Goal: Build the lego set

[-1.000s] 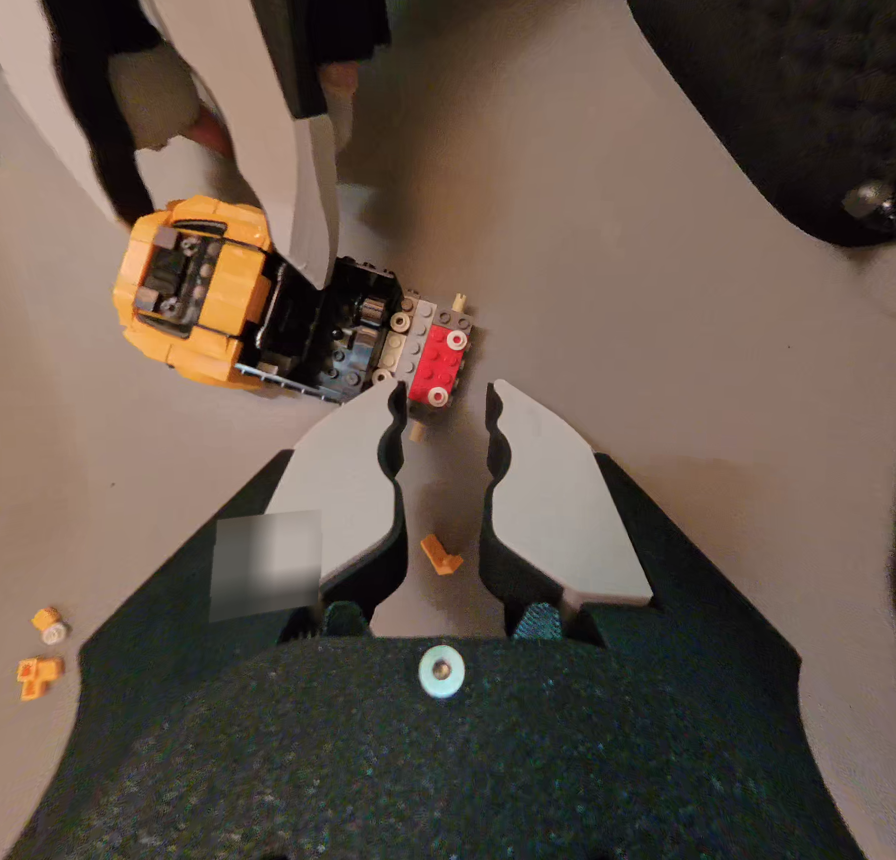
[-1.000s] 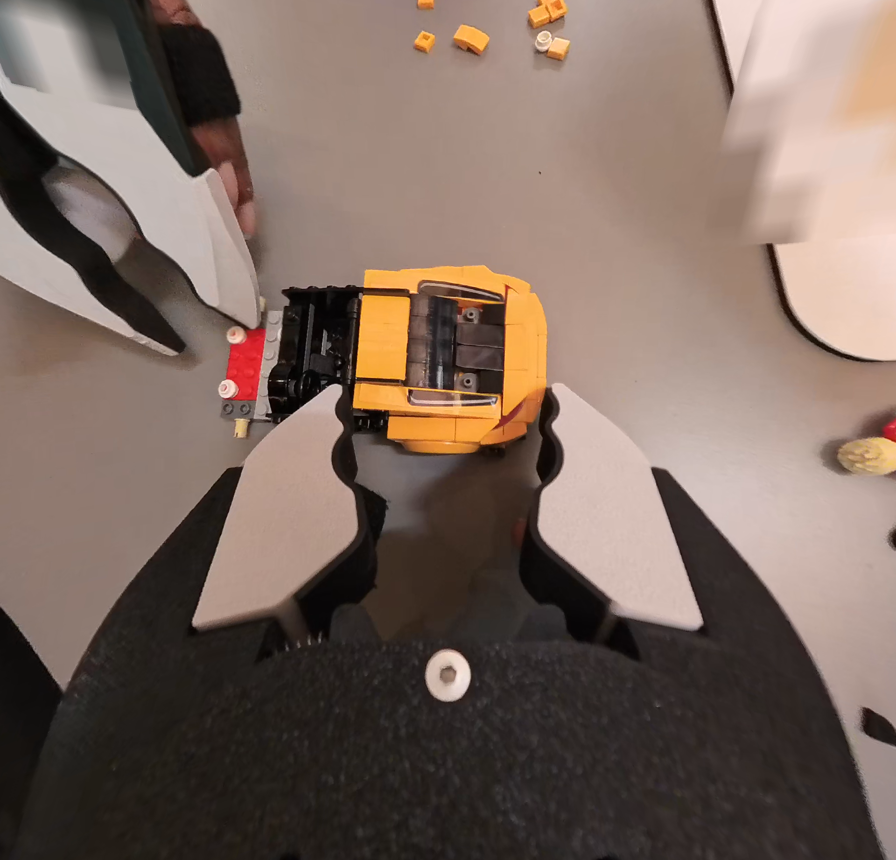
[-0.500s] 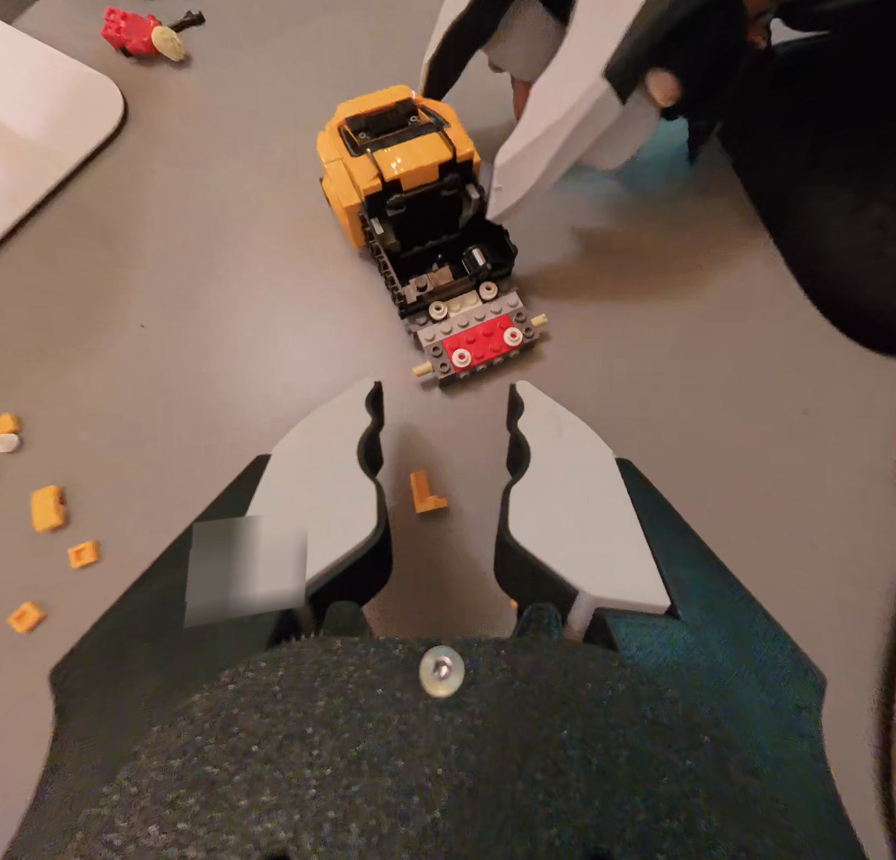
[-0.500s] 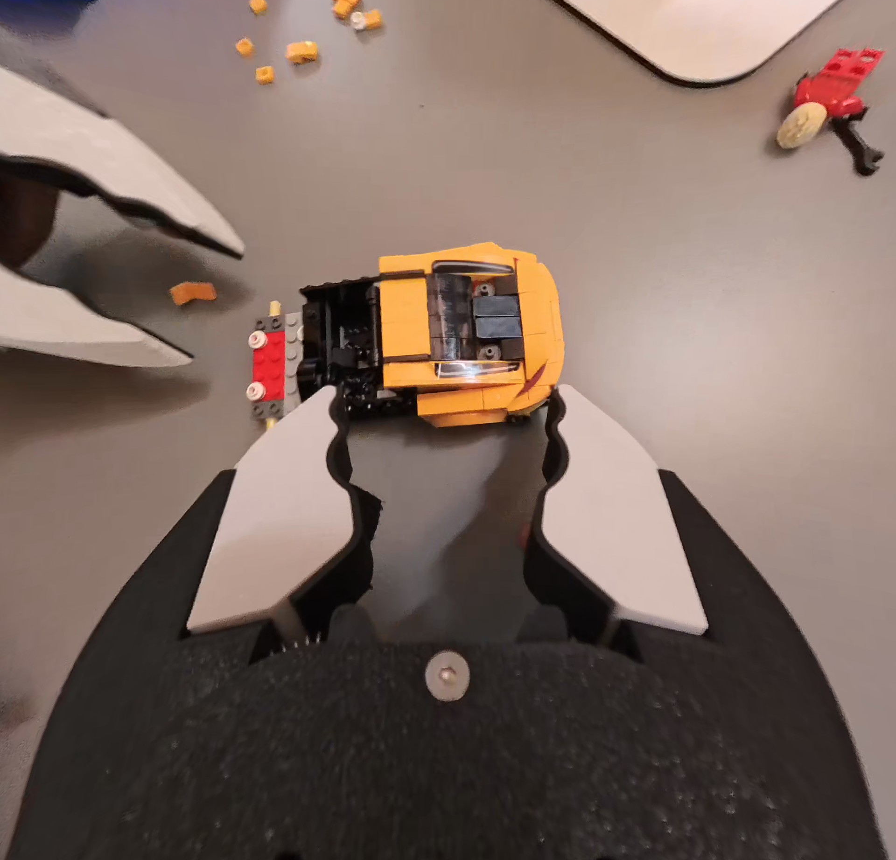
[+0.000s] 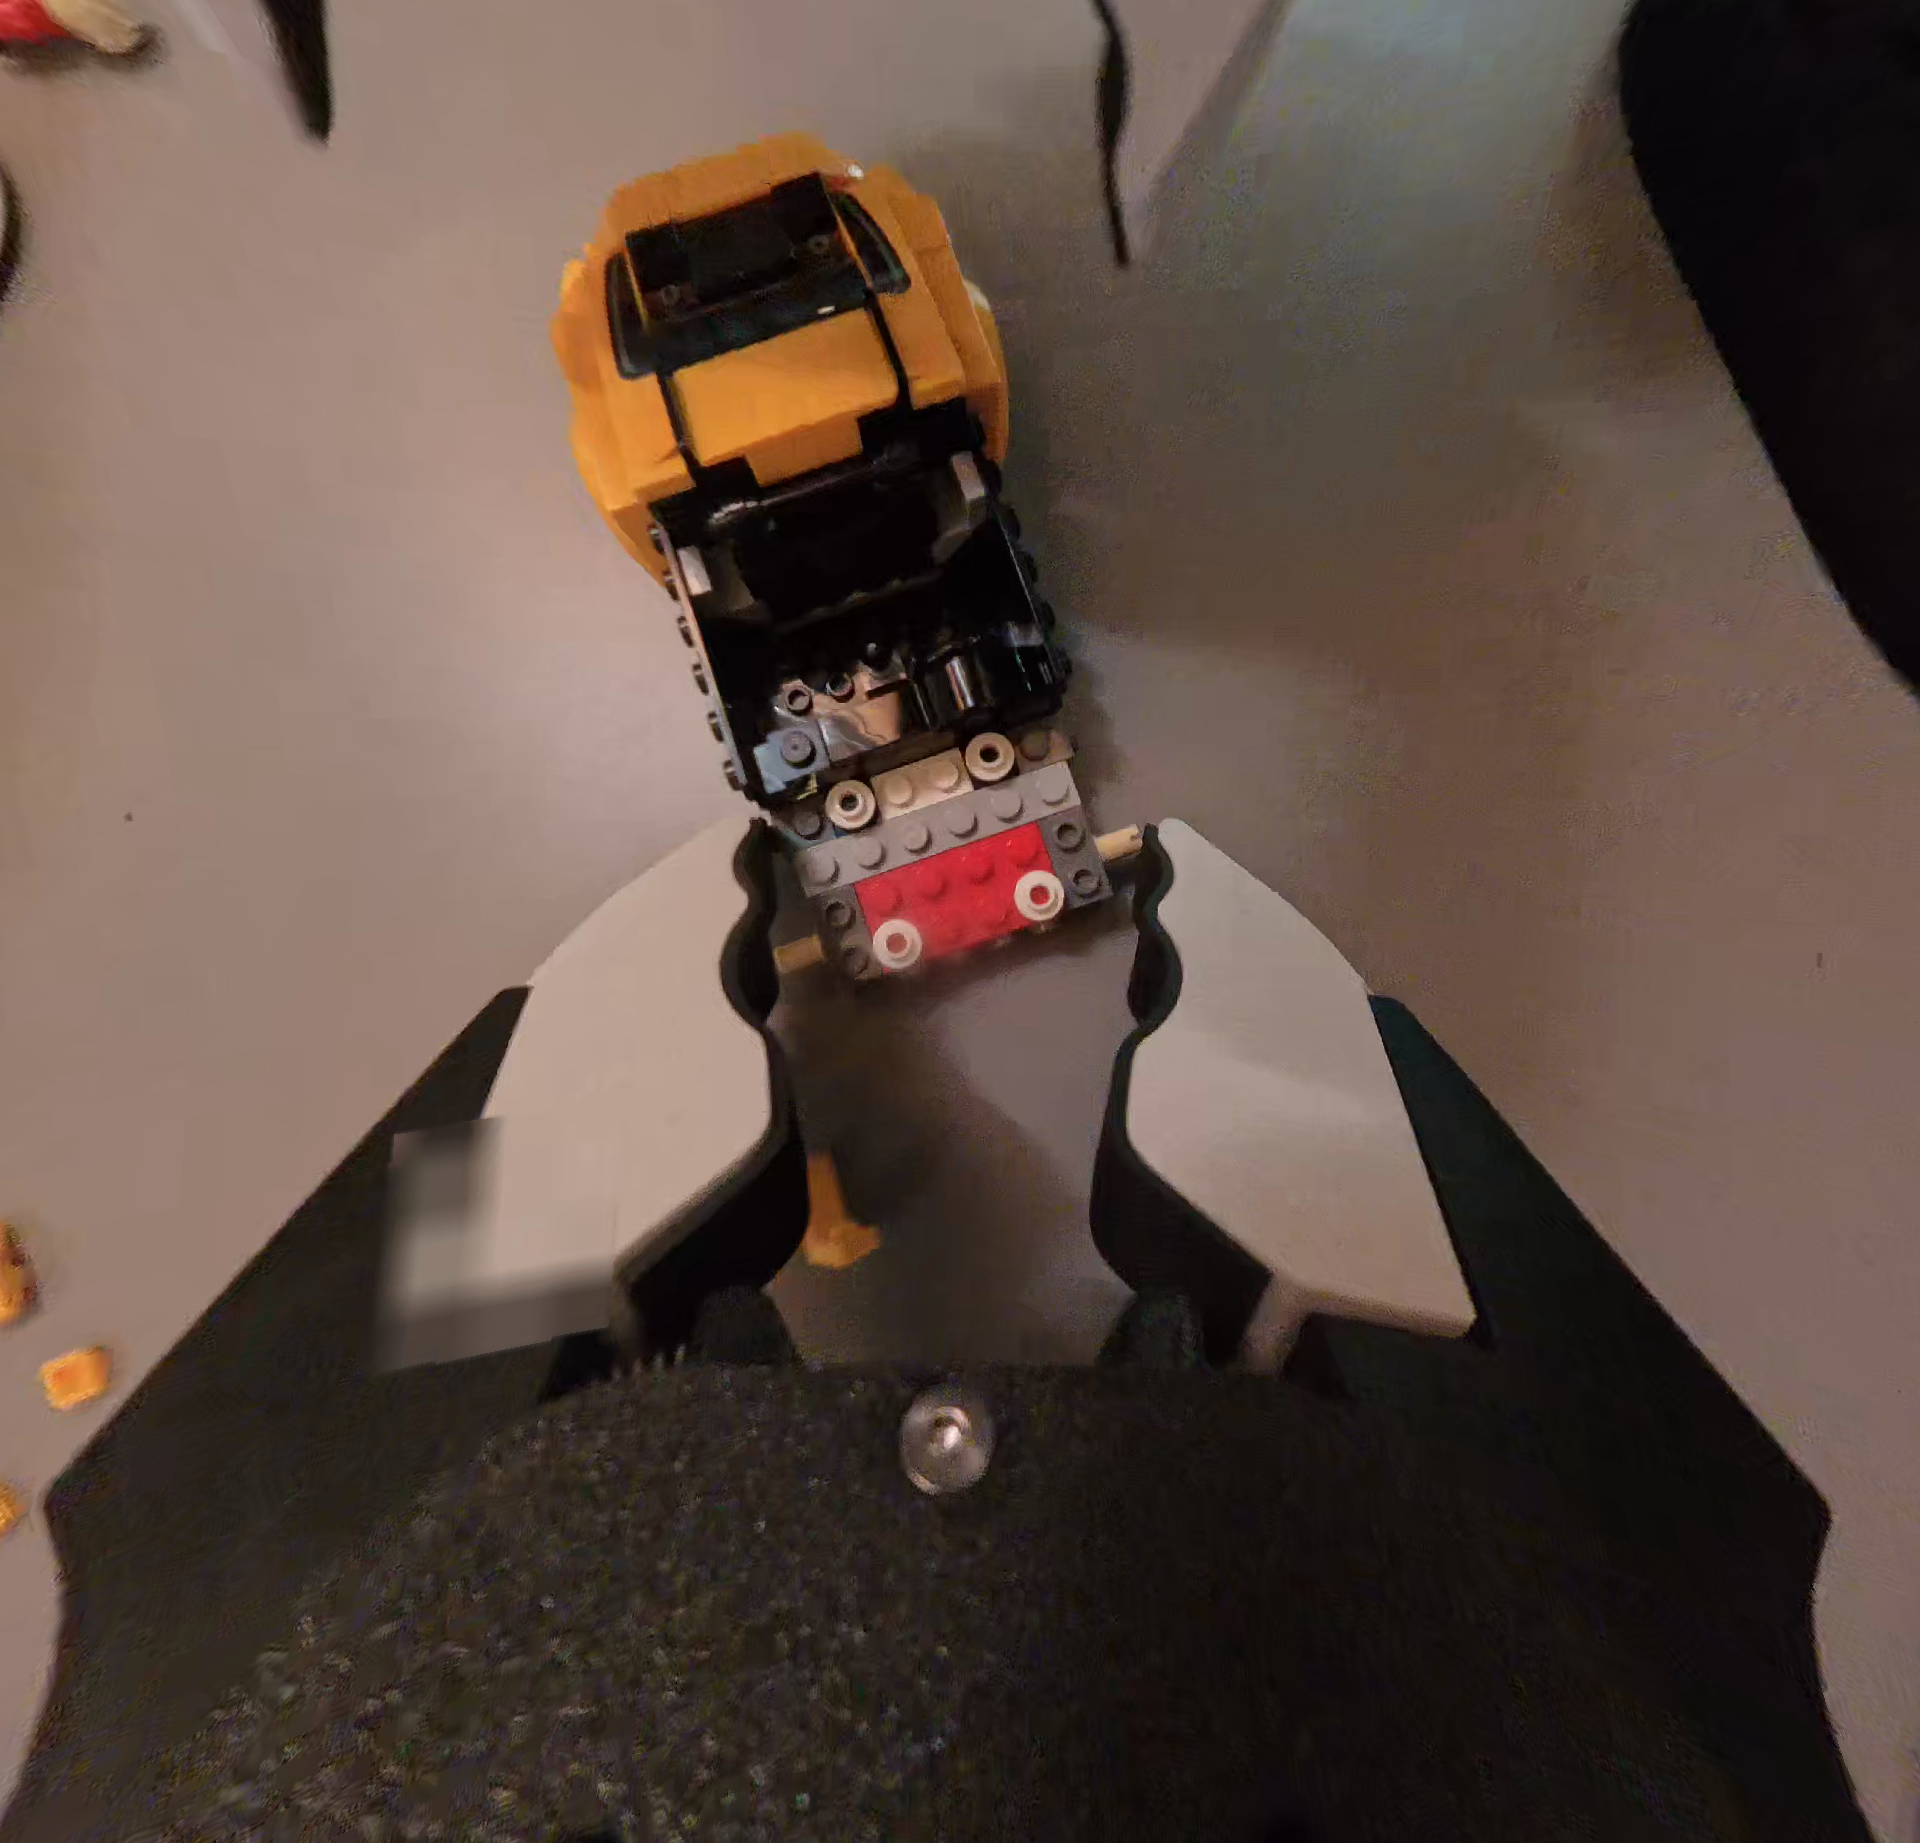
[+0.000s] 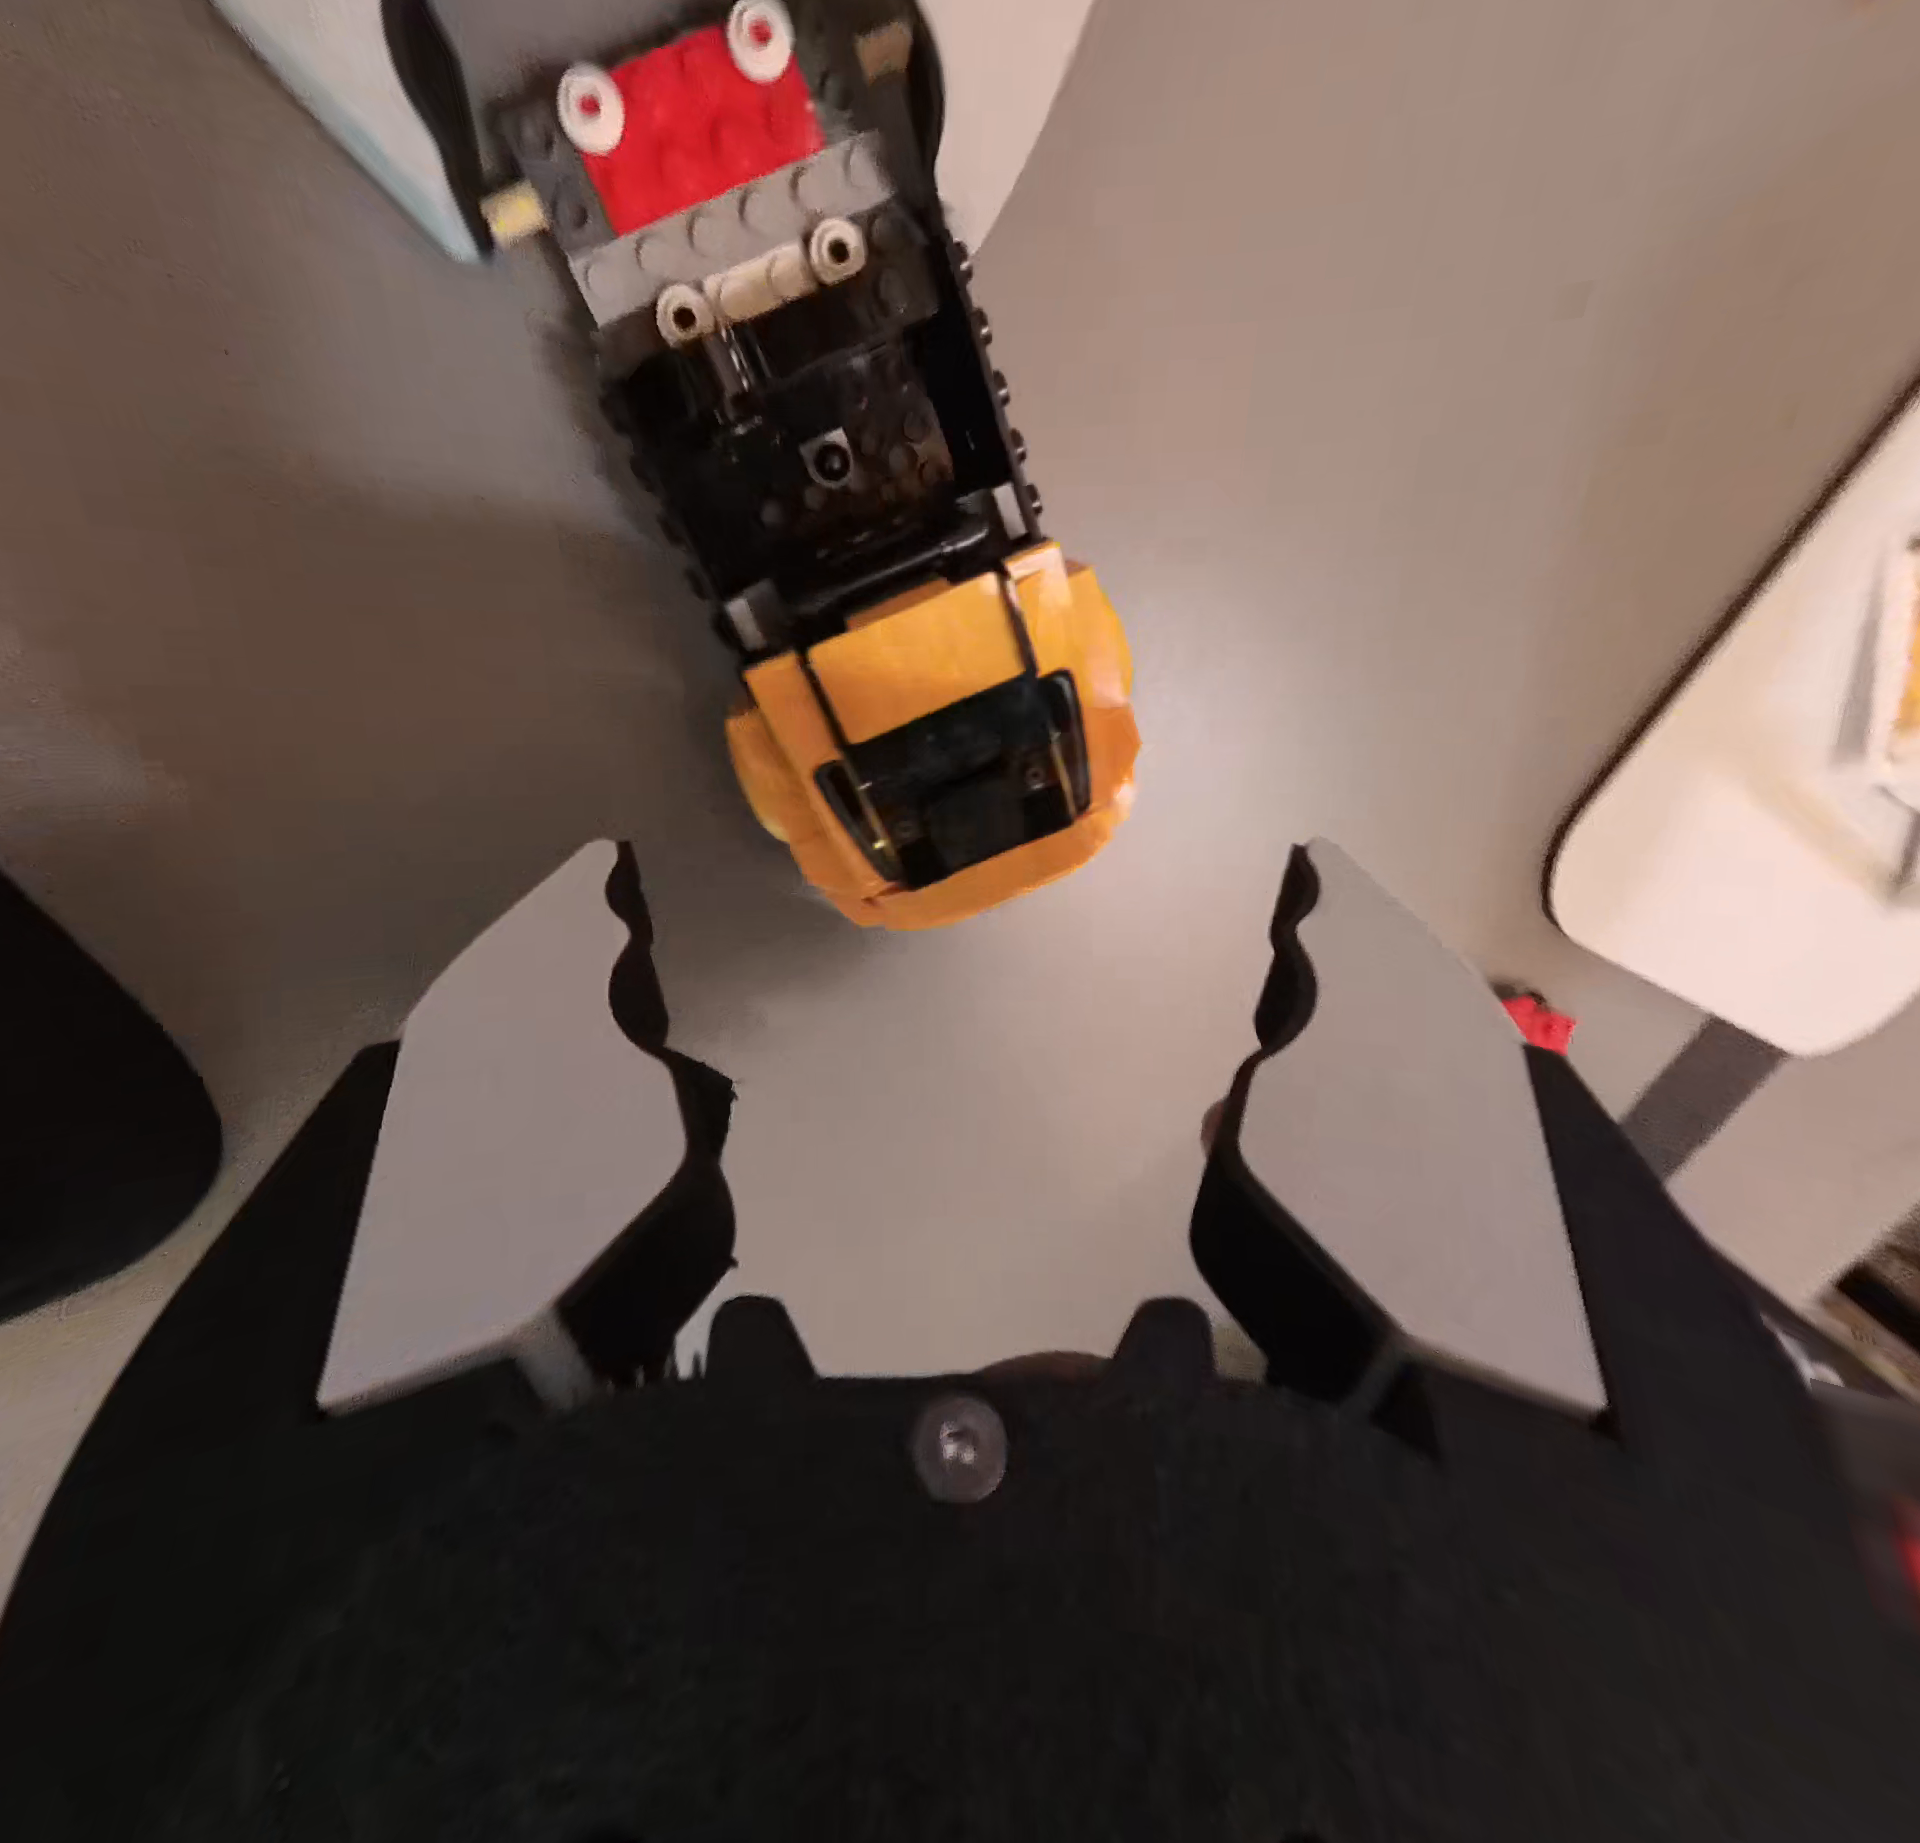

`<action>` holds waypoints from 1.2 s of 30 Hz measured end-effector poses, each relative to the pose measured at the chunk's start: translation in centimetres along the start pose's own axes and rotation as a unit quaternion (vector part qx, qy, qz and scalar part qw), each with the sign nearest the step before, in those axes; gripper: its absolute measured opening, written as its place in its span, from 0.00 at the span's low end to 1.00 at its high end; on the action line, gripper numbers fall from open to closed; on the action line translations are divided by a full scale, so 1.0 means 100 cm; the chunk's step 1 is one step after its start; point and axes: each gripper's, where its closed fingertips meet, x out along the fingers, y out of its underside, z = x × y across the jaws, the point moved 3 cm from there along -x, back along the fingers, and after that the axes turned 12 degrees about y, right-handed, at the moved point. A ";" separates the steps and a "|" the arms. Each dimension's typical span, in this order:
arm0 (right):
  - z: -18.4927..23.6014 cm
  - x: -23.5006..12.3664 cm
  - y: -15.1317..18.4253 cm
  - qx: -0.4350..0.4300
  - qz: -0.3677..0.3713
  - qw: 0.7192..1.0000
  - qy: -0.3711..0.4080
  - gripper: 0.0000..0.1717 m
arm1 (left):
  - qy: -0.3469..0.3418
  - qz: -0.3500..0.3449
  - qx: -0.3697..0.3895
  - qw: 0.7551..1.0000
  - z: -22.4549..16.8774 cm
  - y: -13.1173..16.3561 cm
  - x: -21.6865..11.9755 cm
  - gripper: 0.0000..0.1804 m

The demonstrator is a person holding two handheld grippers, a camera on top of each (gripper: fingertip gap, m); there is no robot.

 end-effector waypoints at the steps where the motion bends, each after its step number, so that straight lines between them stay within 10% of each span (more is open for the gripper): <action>1: 0.001 0.005 -0.001 -0.006 0.000 1.000 -0.015 0.67 | 0.015 0.015 0.027 0.999 0.001 0.003 -0.004 0.37; 9: 0.027 0.009 -0.035 0.132 -0.090 0.986 -0.046 0.43 | 0.184 0.026 0.183 0.965 0.029 0.025 -0.026 0.36; 28: -0.013 0.011 0.000 0.258 -0.113 0.955 0.089 0.39 | 0.082 -0.079 0.111 0.987 0.067 0.012 -0.038 0.33; 36: -0.019 -0.059 -0.026 0.419 -0.300 0.818 0.255 0.39 | 0.049 -0.272 0.021 0.961 0.057 -0.006 -0.115 0.09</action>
